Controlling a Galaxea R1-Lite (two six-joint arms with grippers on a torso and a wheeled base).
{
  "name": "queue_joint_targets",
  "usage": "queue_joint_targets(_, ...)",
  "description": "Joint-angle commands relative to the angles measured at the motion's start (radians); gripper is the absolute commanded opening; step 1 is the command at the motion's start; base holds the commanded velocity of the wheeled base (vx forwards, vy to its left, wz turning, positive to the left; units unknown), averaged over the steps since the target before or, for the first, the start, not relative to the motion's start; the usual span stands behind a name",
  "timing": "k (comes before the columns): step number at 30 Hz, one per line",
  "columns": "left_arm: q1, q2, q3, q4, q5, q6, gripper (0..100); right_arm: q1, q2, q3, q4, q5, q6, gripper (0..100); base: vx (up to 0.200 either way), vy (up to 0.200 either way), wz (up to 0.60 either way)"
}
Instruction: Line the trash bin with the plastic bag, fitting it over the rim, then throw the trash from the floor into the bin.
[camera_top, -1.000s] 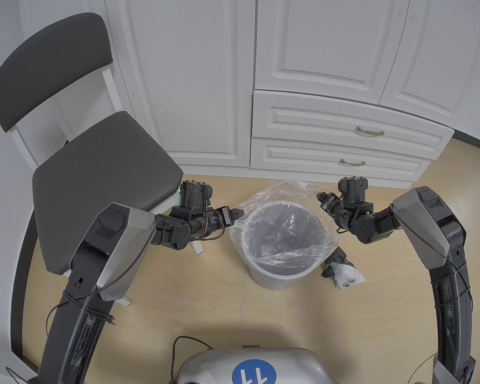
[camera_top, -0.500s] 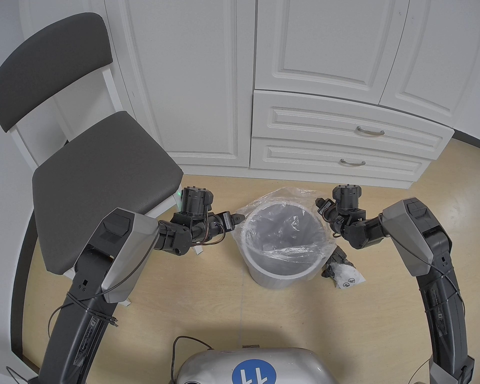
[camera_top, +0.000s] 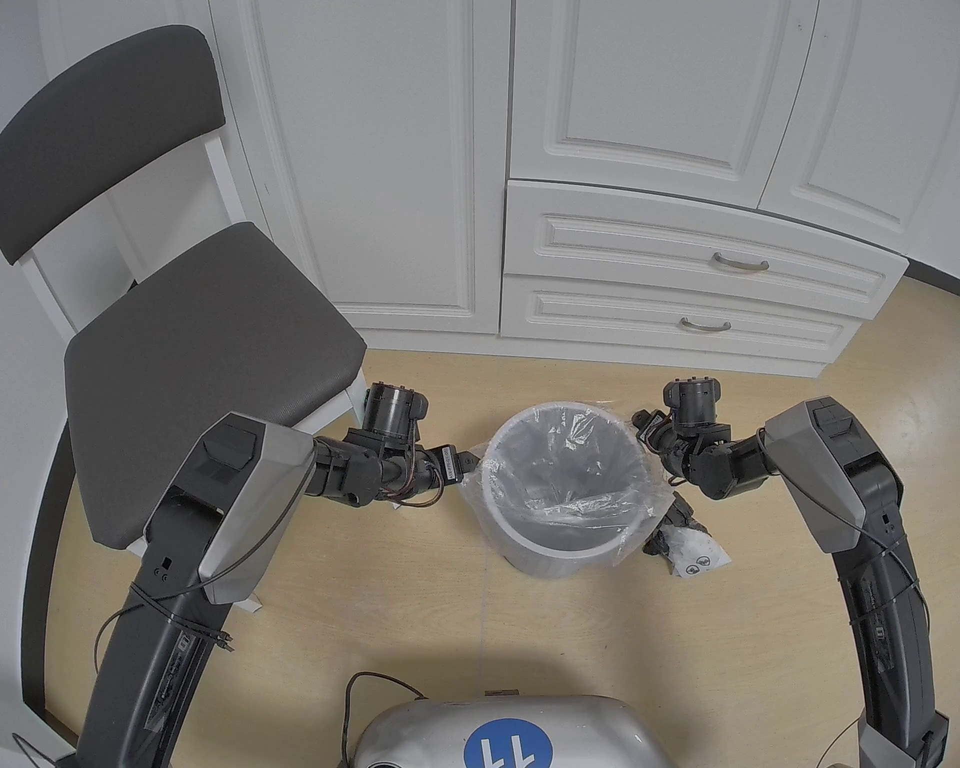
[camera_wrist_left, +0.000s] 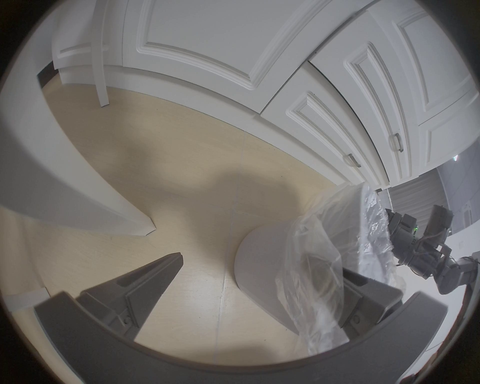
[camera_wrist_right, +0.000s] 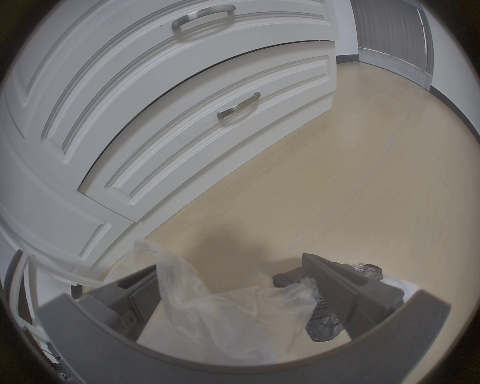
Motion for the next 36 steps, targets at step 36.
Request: queue_joint_targets(36, -0.045, -0.207, 0.138, 0.244, 0.042, 0.158, 100, 0.061, -0.387, 0.497, 0.221, 0.012, -0.403, 100, 0.0, 0.0, 0.0)
